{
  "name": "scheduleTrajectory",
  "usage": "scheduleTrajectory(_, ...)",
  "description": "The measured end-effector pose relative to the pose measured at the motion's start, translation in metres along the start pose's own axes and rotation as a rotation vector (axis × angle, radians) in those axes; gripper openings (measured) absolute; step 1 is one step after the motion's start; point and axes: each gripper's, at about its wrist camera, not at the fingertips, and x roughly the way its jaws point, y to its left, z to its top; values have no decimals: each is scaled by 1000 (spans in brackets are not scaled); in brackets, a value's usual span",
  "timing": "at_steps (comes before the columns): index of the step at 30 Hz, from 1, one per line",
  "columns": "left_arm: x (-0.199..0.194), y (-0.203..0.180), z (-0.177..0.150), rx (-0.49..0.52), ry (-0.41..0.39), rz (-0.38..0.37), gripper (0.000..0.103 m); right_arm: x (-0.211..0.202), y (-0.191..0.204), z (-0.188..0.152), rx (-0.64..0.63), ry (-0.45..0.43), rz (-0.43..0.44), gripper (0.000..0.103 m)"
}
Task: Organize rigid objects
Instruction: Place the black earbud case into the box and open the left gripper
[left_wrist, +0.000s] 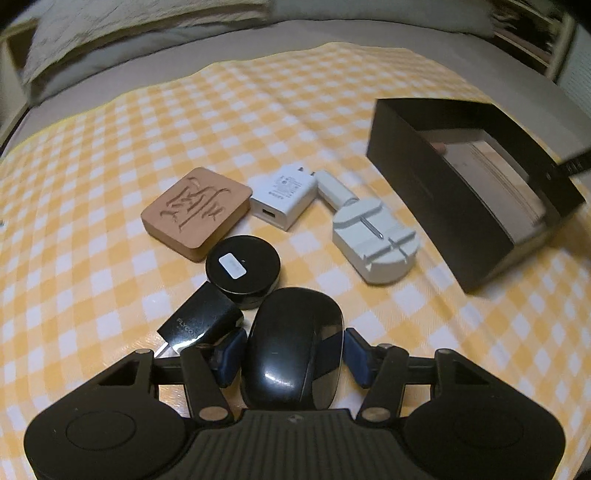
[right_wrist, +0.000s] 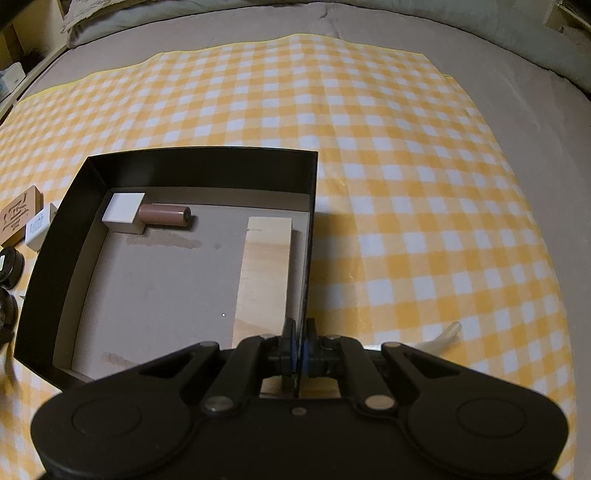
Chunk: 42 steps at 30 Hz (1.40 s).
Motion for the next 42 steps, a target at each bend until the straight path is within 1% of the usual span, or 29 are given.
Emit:
scheduleTrajectory(2,2,-1,4,-36,12,7,57,0,0,0,3,3,2,4)
scheduleTrajectory(5,1,-7,7,-52,30,33,57,1,0,1,11,10,4,4)
scheduleTrajectory(7,-1,-8,8,-94,30,24,56,1,0,2,12,12,4,4)
scheduleTrajectory(10,-11,-10,13,-159,-7,-6,56,1,0,2,10,11,4,4)
scheduleTrajectory(13,-27,-16,22,-217,-68,-40,55,1,0,2,12,12,3,4)
scheduleTrajectory(15,-39,-21,31,-255,-112,-80,51,2,0,2,15,14,2,4)
scheduleTrajectory(16,-44,-24,34,-264,-129,-95,47,2,0,2,15,15,2,4)
scheduleTrajectory(18,-53,-32,44,-276,-165,-129,45,2,0,2,14,14,3,4)
scheduleTrajectory(21,-58,-45,56,-294,-186,-190,44,1,0,2,13,14,3,4)
scheduleTrajectory(22,-58,-50,60,-296,-190,-200,43,1,0,2,12,13,3,4)
scheduleTrajectory(25,-56,-66,76,-287,-210,-207,43,1,0,2,12,14,3,4)
scheduleTrajectory(30,-53,-84,92,-299,-234,-255,43,1,0,2,14,15,11,5)
scheduleTrajectory(34,-38,-98,104,-298,-217,-292,43,-1,0,1,10,17,19,5)
scheduleTrajectory(37,-20,-110,115,-292,-193,-301,43,-2,0,-1,7,18,25,6)
scheduleTrajectory(39,-5,-115,122,-315,-190,-303,43,-2,0,-1,8,18,26,6)
scheduleTrajectory(42,15,-113,127,-401,-191,-307,43,-2,0,-1,9,18,27,6)
